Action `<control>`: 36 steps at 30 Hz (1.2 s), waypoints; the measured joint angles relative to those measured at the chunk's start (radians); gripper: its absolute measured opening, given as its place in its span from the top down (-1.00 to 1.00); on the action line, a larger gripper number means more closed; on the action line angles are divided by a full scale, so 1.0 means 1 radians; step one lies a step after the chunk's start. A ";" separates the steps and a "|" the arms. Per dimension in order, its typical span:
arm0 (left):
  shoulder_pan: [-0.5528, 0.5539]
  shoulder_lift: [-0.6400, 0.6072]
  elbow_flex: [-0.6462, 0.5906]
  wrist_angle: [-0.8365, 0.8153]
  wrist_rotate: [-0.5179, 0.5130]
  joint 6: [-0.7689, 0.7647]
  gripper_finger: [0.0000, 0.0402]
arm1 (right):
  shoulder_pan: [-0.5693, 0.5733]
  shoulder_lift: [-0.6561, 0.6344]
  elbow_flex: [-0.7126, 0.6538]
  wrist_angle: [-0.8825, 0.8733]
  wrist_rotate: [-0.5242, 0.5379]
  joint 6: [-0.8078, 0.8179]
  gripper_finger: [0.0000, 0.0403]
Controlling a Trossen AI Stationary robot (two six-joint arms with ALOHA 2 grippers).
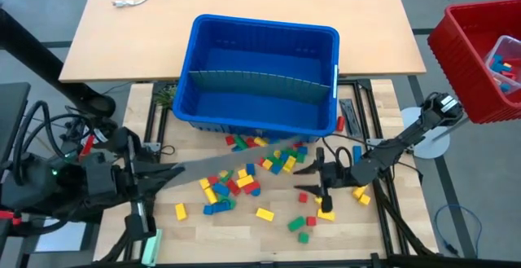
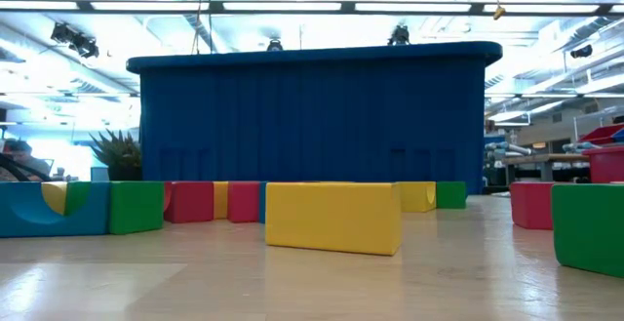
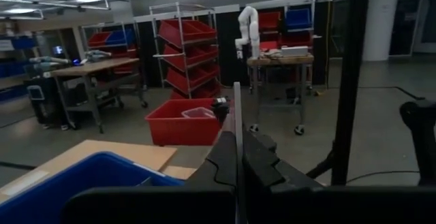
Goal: Sort blocks
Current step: Assemble the blue bin using gray bin divider
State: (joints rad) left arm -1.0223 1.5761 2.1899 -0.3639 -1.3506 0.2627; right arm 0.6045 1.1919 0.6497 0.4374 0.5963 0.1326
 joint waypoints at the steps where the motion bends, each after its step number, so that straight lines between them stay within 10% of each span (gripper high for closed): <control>1: 0.002 0.000 0.000 0.001 0.013 -0.001 0.96 | -0.009 0.000 0.000 -0.001 0.026 -0.007 0.13; 11: 0.023 0.002 0.000 0.003 0.038 0.018 0.96 | -0.071 0.000 0.000 0.057 -0.184 0.004 0.18; 23: 0.053 0.002 0.000 0.005 0.099 0.021 0.96 | -0.098 0.000 0.000 0.045 -0.024 -0.010 0.26; 36: 0.084 0.002 0.000 0.012 0.122 0.031 0.96 | -0.104 0.000 0.000 0.030 -0.233 -0.005 0.34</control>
State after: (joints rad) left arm -0.9386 1.5784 2.1899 -0.3518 -1.2285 0.2934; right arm 0.5003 1.1918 0.6498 0.4669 0.3630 0.1280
